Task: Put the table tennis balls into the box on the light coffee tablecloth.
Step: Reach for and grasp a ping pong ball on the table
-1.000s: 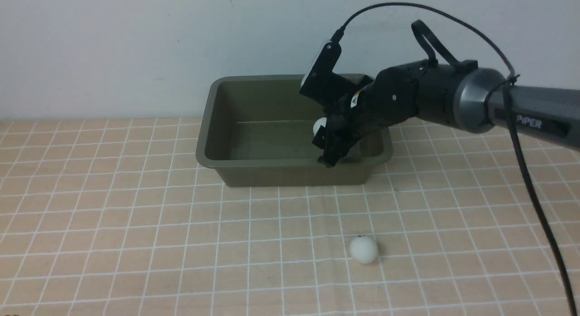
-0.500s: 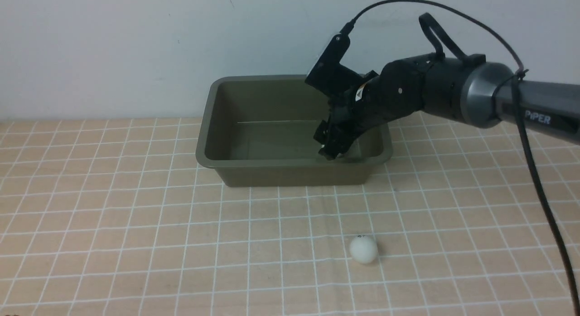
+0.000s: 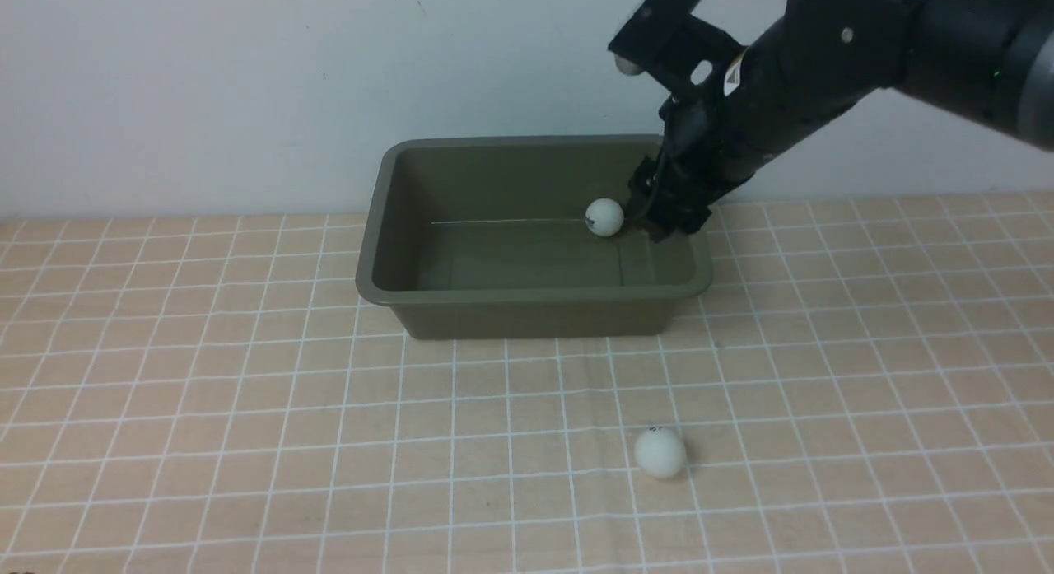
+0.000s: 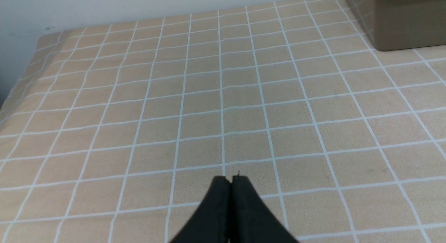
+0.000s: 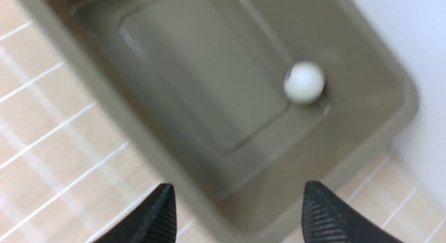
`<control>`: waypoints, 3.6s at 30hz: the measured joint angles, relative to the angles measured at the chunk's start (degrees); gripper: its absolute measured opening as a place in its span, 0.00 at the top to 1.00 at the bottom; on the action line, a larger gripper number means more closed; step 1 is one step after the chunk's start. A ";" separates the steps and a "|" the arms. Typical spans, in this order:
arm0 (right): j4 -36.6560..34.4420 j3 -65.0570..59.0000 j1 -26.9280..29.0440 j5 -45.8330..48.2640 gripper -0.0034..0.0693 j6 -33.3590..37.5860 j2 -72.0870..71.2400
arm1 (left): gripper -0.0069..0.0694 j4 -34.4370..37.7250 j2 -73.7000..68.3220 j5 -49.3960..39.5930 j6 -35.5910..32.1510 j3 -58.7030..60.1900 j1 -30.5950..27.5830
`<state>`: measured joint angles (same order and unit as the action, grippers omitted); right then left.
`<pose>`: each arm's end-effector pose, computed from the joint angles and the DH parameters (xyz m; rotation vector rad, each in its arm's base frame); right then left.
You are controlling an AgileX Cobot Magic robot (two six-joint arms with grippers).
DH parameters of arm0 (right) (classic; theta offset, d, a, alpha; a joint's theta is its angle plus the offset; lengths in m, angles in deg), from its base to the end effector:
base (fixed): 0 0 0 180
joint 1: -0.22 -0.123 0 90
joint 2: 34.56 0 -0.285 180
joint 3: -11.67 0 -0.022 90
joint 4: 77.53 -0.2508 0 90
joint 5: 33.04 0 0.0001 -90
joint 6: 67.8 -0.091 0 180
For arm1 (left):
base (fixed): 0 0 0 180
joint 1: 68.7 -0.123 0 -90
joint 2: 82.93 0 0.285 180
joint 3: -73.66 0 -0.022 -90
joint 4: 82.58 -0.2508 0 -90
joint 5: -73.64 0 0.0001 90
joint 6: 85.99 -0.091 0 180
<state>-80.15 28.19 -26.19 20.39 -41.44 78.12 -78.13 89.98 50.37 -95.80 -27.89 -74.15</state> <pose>0.3636 0.1843 0.3025 -1.1398 2.3484 0.0579 0.0516 0.0021 0.1703 0.0253 1.8990 0.1035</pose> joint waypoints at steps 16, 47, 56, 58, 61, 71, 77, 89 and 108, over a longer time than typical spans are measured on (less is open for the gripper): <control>-7.99 0.02 -2.01 16.86 0.34 -19.58 5.28 | 1.00 0.00 0.00 0.00 0.00 0.00 0.00; 5.35 0.02 -9.46 16.78 0.34 -24.93 14.23 | 1.00 0.00 0.00 0.00 0.00 0.00 0.00; 1.83 0.02 -9.46 16.78 0.34 -24.93 14.23 | 1.00 0.00 0.00 0.00 0.00 0.00 0.00; 1.90 0.02 -9.46 16.78 0.34 -24.93 14.23 | 1.00 0.00 0.00 0.00 0.00 0.00 0.00; 2.63 -0.69 -9.46 16.61 0.34 -24.93 14.04 | 1.00 0.00 0.00 0.00 0.00 0.00 0.00; 3.78 -7.03 -9.35 16.60 0.34 -24.72 10.45 | 1.00 0.00 0.00 0.00 0.00 0.00 0.00; 3.78 -7.15 -9.35 16.56 0.34 -24.12 10.40 | 1.00 0.00 0.00 0.00 0.00 0.00 0.00; 3.84 -7.47 -9.35 15.75 0.34 -23.78 10.40 | 1.00 0.00 0.00 0.00 0.00 0.00 0.00; 3.33 -7.49 -9.35 14.12 0.34 -23.47 10.40 | 1.00 0.00 0.00 0.00 0.00 0.00 0.00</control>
<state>-76.82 20.69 -35.54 34.51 -64.91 88.52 -78.13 89.98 50.37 -95.80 -27.89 -74.15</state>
